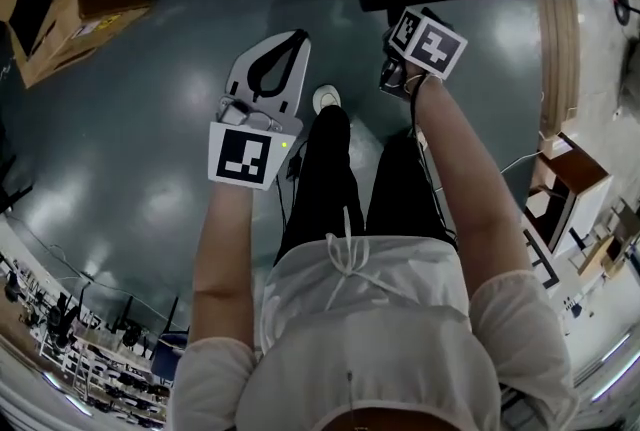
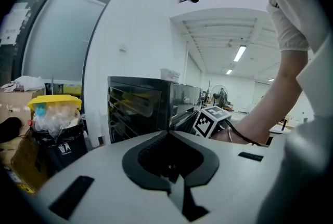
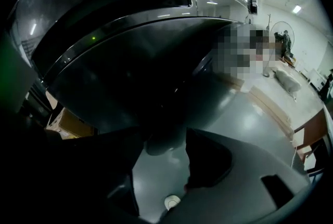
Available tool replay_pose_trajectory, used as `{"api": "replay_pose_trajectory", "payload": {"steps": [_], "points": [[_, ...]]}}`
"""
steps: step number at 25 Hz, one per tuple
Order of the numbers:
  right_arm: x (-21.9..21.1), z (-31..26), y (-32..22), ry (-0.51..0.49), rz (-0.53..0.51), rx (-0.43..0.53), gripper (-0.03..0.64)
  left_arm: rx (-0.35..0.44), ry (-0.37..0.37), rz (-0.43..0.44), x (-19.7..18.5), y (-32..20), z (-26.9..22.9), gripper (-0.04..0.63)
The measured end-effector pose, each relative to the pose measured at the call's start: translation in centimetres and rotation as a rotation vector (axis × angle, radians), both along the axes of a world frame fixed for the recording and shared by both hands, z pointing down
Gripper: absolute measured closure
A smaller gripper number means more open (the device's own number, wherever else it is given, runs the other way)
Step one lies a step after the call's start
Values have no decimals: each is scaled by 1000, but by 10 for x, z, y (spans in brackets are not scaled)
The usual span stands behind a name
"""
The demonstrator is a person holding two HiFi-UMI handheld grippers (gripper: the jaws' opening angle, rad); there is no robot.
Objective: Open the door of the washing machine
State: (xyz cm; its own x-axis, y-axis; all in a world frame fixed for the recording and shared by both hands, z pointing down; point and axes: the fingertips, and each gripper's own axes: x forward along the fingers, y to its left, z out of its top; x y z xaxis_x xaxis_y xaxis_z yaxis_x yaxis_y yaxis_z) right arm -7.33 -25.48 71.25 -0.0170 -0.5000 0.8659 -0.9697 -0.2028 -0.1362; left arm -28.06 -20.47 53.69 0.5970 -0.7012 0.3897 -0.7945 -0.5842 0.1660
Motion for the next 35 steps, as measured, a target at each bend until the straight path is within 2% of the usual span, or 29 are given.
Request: {"api": "replay_pose_trajectory", "payload": {"steps": [4, 9, 14, 18, 29, 35], "points": [[-10, -1, -1, -36, 13, -38, 409, -2, -12, -8, 2, 0, 2, 574], [-7, 3, 7, -75, 58, -49, 430, -7, -33, -2, 10, 7, 5, 574], [2, 5, 19, -81, 49, -63, 432, -7, -40, 7, 24, 20, 8, 574], [9, 5, 40, -95, 61, -81, 459, -17, -46, 6, 33, 30, 10, 574], [45, 14, 98, -139, -32, -111, 457, -37, -61, 36, 93, 78, 23, 574], [84, 18, 148, -96, -83, -141, 466, -34, -48, 0, 127, 112, 16, 574]]}}
